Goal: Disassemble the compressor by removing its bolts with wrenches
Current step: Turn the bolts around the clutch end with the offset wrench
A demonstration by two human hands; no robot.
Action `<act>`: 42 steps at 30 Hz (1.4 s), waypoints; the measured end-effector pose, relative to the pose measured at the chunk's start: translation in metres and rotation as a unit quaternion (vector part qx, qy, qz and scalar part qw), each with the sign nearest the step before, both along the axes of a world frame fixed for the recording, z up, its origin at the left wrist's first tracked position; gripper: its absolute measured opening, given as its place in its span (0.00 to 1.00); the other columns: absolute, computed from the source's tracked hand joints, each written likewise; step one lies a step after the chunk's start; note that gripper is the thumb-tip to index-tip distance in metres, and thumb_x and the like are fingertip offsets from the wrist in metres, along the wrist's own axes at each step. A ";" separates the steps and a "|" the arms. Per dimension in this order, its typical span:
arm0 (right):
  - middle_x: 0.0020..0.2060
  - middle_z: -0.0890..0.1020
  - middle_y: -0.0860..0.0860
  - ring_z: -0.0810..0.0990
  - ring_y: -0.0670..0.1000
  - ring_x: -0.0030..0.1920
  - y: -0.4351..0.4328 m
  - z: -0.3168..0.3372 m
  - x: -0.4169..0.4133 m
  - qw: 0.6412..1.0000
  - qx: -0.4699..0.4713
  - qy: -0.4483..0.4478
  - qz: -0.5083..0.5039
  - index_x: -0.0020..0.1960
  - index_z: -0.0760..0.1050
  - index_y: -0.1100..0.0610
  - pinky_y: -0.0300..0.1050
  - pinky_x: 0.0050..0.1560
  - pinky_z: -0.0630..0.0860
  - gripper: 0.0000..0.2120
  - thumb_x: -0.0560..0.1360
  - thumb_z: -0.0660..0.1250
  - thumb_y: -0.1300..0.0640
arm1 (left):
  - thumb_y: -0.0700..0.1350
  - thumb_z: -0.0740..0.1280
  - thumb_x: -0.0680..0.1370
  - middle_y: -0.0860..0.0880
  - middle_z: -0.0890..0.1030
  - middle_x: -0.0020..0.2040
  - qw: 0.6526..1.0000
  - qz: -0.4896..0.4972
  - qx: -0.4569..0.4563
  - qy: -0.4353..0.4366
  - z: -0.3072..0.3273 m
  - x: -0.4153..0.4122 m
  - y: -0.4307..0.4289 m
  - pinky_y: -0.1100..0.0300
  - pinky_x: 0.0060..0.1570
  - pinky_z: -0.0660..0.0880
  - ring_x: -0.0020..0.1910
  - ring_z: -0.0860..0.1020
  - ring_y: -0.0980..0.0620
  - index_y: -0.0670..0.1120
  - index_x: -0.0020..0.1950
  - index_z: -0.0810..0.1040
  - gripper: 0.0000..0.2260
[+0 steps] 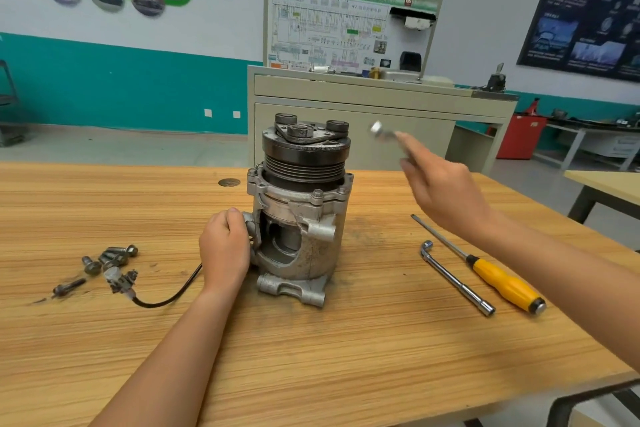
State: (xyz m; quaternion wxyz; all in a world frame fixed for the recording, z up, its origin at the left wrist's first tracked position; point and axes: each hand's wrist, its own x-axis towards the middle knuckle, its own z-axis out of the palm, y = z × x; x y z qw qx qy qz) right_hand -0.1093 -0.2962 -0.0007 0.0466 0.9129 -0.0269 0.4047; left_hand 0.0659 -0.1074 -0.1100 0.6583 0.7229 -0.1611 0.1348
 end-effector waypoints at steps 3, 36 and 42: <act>0.26 0.71 0.50 0.69 0.51 0.22 0.015 0.003 -0.030 1.000 -0.002 0.016 -0.013 0.68 0.68 0.62 0.45 0.22 0.69 0.19 0.78 0.57 0.58 | 0.40 0.54 0.79 0.46 0.66 0.29 1.000 0.006 0.008 -0.018 0.002 -0.003 0.000 0.53 0.32 0.60 0.31 0.63 0.50 0.42 0.30 0.64 0.17; 0.35 0.82 0.58 0.81 0.55 0.33 -0.003 0.003 0.052 0.967 -0.221 0.086 -0.093 0.45 0.78 0.65 0.45 0.35 0.78 0.15 0.61 0.71 0.76 | 0.41 0.55 0.79 0.48 0.64 0.27 0.999 0.019 0.025 0.007 0.006 -0.007 0.001 0.55 0.29 0.57 0.28 0.61 0.51 0.44 0.28 0.61 0.18; 0.30 0.79 0.57 0.78 0.58 0.31 -0.004 -0.008 0.044 0.994 -0.088 0.020 -0.063 0.56 0.76 0.63 0.47 0.33 0.73 0.13 0.72 0.68 0.68 | 0.40 0.55 0.78 0.49 0.62 0.26 1.000 0.017 0.021 0.006 0.008 -0.010 0.002 0.55 0.29 0.56 0.28 0.60 0.52 0.46 0.28 0.58 0.18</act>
